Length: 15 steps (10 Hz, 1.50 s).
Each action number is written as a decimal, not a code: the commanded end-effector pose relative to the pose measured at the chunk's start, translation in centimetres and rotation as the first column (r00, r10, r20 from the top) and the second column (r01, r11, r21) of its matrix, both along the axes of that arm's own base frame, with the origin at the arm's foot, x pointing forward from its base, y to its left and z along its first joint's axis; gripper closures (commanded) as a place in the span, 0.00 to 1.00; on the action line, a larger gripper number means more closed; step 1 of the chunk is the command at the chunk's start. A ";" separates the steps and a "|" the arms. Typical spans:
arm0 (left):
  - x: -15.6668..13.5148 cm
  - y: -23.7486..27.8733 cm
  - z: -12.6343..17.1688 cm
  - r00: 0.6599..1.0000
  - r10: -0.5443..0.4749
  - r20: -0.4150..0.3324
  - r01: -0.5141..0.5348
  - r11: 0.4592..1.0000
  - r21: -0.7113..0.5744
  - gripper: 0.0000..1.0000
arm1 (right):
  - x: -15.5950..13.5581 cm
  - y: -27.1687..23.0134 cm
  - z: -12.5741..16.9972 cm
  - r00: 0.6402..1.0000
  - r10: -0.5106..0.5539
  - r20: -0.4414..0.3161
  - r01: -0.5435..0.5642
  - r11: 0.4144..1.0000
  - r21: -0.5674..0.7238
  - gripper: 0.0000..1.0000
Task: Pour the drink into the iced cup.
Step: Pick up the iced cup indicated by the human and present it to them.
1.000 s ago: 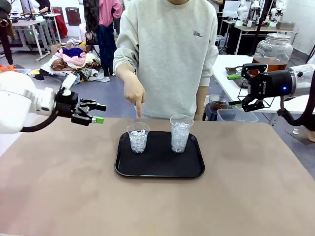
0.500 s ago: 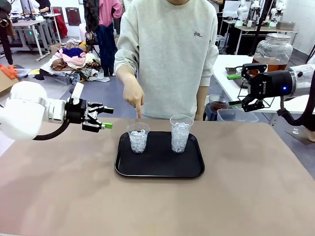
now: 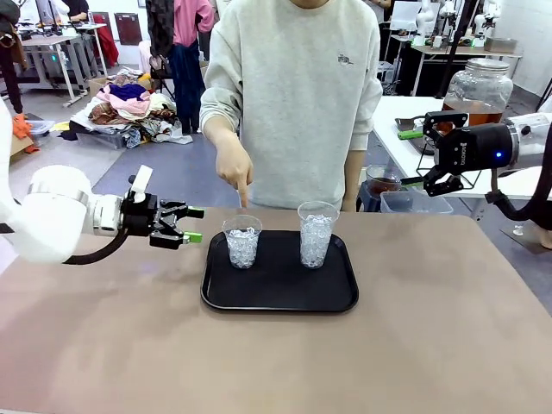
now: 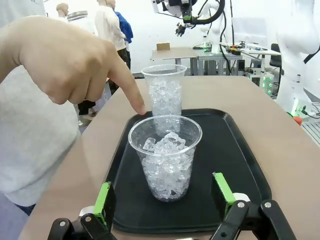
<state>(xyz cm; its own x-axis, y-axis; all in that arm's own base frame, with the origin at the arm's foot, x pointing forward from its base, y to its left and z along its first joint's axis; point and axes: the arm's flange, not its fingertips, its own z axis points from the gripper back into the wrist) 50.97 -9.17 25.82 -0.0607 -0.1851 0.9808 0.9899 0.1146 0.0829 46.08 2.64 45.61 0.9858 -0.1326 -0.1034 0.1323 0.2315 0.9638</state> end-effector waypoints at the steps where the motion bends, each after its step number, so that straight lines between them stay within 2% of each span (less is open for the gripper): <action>1: 0.1 0.1 0.4 1.000 0.002 0.010 -0.001 1.000 -0.001 0.00 | 0.0 0.1 0.2 1.000 0.000 0.002 0.000 1.000 0.001 0.00; 4: 0.1 0.1 0.4 1.000 0.002 0.010 -0.001 1.000 -0.001 0.00 | 0.0 0.1 0.2 1.000 0.000 0.002 0.000 1.000 0.001 0.00; 10: 0.7 -1.4 -0.8 0.998 -0.030 -0.061 0.030 0.999 -0.015 0.00 | 0.0 0.1 0.2 1.000 0.000 0.002 0.000 1.000 0.001 0.00; 15: 0.9 -3.0 -1.3 0.995 -0.071 -0.075 0.070 0.997 -0.016 0.00 | 0.0 0.1 0.2 1.000 0.000 0.002 0.000 1.000 0.001 0.00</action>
<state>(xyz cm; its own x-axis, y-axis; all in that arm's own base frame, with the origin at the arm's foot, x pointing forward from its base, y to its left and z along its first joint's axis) 51.53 -11.91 24.50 -0.0114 -0.1733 0.9848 0.9975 0.0666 0.0233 46.08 2.63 45.61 0.9857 -0.1327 -0.1034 0.1323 0.2315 0.9638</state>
